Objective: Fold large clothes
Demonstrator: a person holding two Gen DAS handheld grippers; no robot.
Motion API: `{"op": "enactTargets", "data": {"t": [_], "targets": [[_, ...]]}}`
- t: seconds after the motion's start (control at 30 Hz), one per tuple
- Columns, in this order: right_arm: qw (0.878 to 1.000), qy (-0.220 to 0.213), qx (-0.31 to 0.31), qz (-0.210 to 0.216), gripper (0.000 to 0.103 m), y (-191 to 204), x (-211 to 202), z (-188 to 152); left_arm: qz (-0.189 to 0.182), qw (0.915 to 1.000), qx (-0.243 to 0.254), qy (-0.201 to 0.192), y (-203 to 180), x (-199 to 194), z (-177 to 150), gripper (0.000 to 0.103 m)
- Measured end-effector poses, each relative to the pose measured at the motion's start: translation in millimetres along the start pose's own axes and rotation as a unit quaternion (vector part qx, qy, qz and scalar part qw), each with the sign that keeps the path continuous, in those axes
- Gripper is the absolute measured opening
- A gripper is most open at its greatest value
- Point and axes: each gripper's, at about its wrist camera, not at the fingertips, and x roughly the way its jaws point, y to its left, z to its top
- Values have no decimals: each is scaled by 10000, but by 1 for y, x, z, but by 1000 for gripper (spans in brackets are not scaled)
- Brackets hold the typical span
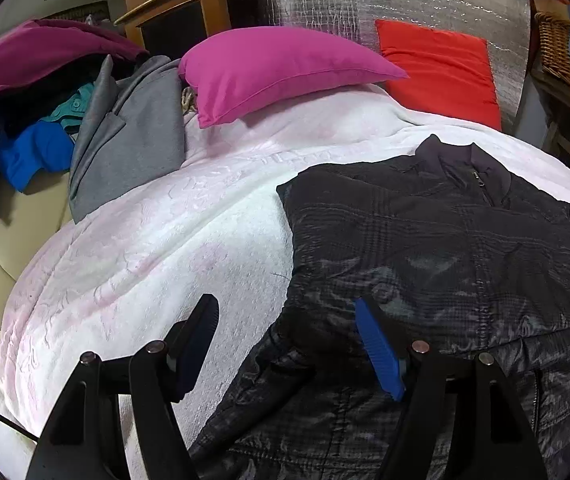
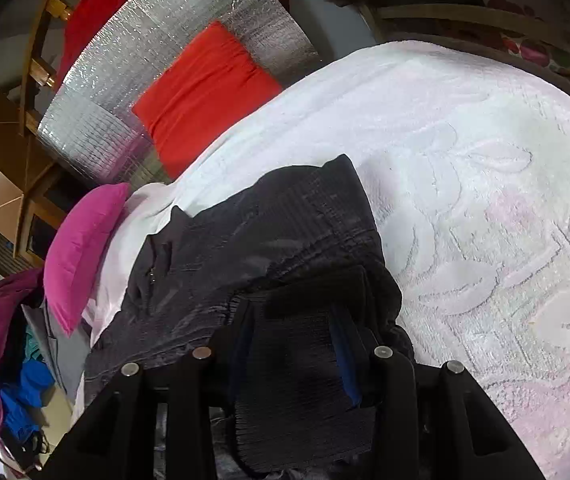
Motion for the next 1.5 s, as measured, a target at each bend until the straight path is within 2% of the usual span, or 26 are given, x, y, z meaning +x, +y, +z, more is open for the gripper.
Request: {"op": "enactTargets", "data": {"t": [0.1, 0.13, 0.23, 0.4, 0.47, 0.5, 0.6, 0.73, 0.8, 0.93, 0.97, 1.07, 1.13, 1.23, 1.37, 1.43, 1.5], "targets": [[10000, -69, -30, 15, 43, 2, -15, 0, -18, 10000, 12, -25, -1, -4, -1, 72], [9999, -112, -76, 31, 46, 4, -21, -1, -26, 10000, 17, -47, 0, -7, -2, 72], [9991, -308, -285, 105, 66, 8, -47, -5, -42, 9998, 61, -162, 4, -21, -6, 72], [9930, -856, -755, 305, 72, 13, -114, -27, -43, 9993, 8, -380, 27, -54, -22, 73], [9897, -1041, -930, 311, 72, 13, -142, -40, 16, 9988, -122, -480, 44, -74, -36, 74], [9877, -1130, -1031, 322, 73, 13, -158, -50, 68, 9984, -229, -519, 54, -84, -46, 78], [9826, -1342, -1206, 437, 84, 3, -200, -81, 96, 9980, -378, -489, 78, -109, -76, 81], [9818, -1302, -1285, 514, 84, -17, -242, -111, 139, 9991, -205, -352, 99, -137, -115, 81], [9851, -1076, -1207, 589, 86, -29, -254, -124, 23, 9997, -197, -140, 107, -143, -130, 82], [9910, -246, -1227, 484, 86, -48, -252, -155, -578, 9948, -488, 677, 118, -140, -162, 82], [9915, -26, -1226, 427, 86, -54, -251, -166, -781, 9915, -548, 885, 117, -137, -170, 82], [9904, 629, -1203, 255, 86, -69, -241, -198, -1071, 9837, -563, 1334, 109, -128, -182, 83], [9880, 996, -1157, 244, 86, -77, -230, -215, -1323, 9748, -705, 1650, 104, -120, -190, 83], [9806, 1486, -1276, 121, 86, -84, -203, -235, -1364, 9697, -804, 1861, 102, -111, -198, 83], [9723, 1987, -1227, -105, 86, -91, -162, -247, -1542, 9601, -648, 2243, 94, -91, -210, 83], [9723, 2046, -1125, -148, 86, -94, -148, -249, -1522, 9577, -737, 2328, 94, -83, -216, 83], [9717, 2117, -1051, -42, 86, -94, -138, -251, -1629, 9512, -929, 2450, 94, -74, -222, 83]]}}
